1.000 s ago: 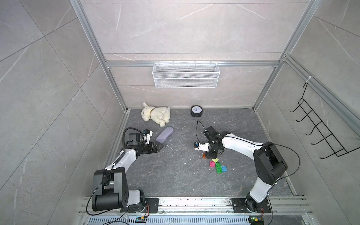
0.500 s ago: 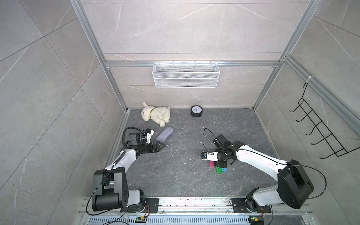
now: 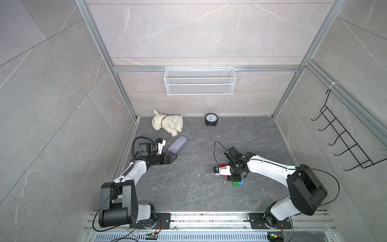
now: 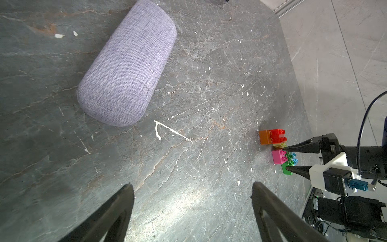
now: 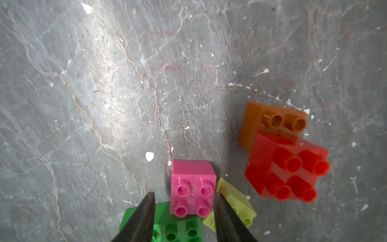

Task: Assemble the letter y with lego
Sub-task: Move the lego brick at the center of the board.

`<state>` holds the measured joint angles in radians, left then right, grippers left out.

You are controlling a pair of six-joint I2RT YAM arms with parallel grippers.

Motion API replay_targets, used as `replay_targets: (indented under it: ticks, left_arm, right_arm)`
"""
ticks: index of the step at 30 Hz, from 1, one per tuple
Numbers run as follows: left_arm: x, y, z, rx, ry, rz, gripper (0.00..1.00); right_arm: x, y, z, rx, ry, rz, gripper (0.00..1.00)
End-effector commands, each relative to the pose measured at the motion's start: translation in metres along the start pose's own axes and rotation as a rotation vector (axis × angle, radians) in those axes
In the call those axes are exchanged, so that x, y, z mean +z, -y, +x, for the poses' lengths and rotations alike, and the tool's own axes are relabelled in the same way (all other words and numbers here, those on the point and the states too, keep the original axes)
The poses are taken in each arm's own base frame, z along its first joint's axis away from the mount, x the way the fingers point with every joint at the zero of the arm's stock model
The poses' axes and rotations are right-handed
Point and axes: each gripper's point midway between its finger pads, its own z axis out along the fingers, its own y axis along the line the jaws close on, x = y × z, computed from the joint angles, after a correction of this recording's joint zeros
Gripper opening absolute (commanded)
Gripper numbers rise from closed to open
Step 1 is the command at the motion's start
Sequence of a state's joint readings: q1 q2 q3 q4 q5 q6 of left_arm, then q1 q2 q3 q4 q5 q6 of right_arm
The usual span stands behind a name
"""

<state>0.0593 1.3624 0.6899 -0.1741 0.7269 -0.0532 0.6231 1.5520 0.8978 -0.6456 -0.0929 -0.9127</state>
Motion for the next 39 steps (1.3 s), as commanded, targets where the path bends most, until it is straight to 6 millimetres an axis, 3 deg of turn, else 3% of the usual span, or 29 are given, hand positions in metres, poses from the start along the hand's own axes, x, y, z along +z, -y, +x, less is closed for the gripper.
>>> replay_targets:
  ticks: [1,14,24,34,39]
  left_arm:
    - [-0.002,0.004,-0.006,0.027,0.017,0.007,0.91]
    - [-0.003,0.002,-0.006,0.031,0.019,-0.007,0.91]
    - [-0.003,0.001,-0.006,0.029,0.017,-0.014,0.91]
    - [-0.003,0.000,-0.008,0.034,0.019,-0.019,0.91]
    - [-0.004,0.001,-0.008,0.036,0.020,-0.018,0.91]
  right_arm:
    - [0.001,0.003,-0.005,0.003,0.002,0.001,0.48]
    - [0.015,-0.005,-0.004,0.003,-0.033,-0.049,0.34]
    - [0.018,-0.006,-0.004,0.000,-0.040,-0.047,0.36]
    - [0.002,-0.023,-0.026,-0.023,0.011,-0.057,0.35]
    - [-0.017,-0.015,-0.044,-0.009,0.081,-0.003,0.41]
